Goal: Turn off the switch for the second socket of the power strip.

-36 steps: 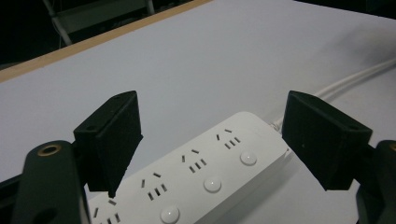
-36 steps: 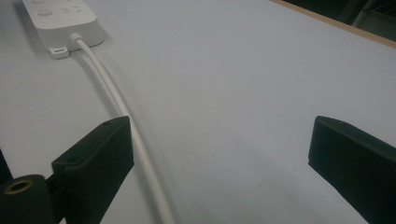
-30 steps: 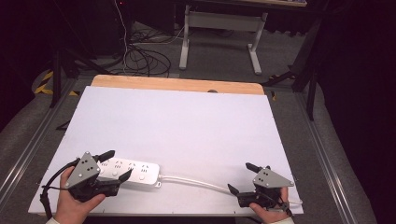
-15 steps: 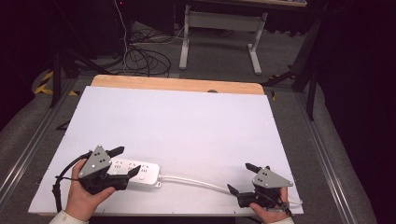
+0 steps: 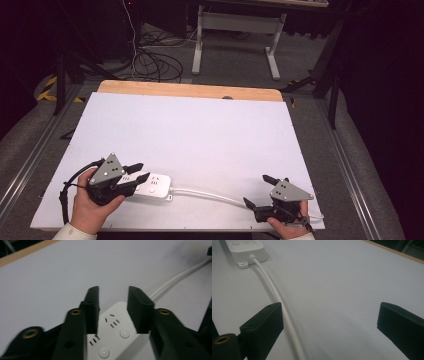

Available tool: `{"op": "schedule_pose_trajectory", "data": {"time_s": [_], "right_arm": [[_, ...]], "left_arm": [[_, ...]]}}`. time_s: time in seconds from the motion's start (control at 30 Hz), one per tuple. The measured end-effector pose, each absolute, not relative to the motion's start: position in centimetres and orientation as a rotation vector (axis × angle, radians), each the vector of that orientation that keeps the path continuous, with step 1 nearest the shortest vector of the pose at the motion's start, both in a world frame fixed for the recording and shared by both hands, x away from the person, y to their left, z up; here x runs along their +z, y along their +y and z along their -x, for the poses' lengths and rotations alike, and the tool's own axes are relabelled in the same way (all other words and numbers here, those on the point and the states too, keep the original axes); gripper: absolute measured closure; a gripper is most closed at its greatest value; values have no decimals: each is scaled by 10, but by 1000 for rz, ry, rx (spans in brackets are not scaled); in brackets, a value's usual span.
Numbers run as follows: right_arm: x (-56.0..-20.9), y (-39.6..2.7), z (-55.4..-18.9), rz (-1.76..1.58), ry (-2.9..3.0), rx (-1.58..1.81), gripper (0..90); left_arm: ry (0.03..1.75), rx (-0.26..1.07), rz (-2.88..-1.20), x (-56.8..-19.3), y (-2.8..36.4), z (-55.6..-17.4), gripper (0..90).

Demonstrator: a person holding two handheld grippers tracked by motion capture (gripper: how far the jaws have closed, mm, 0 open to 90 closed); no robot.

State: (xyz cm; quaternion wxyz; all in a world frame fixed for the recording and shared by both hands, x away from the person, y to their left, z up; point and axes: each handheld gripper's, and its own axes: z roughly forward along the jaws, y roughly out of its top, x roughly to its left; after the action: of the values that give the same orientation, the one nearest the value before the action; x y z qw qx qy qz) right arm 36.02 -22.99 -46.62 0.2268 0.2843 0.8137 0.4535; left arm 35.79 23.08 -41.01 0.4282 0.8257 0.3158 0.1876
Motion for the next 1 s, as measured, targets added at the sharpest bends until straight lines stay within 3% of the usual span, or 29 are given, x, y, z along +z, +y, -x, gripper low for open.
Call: {"op": "schedule_pose_trajectory", "data": {"time_s": [0.1, 0.17, 1.0], "right_arm": [[-466, -230, -360, -784, 2242, 1248, 77], [-466, -230, -360, -784, 2240, 1251, 77], [-467, -230, -360, -778, 2247, 1245, 76]], "left_arm": [[798, 407, -2082, -408, 233, -360, 853], [811, 386, -2095, -408, 233, -361, 899], [936, 340, -2315, -408, 225, -372, 900]]}}
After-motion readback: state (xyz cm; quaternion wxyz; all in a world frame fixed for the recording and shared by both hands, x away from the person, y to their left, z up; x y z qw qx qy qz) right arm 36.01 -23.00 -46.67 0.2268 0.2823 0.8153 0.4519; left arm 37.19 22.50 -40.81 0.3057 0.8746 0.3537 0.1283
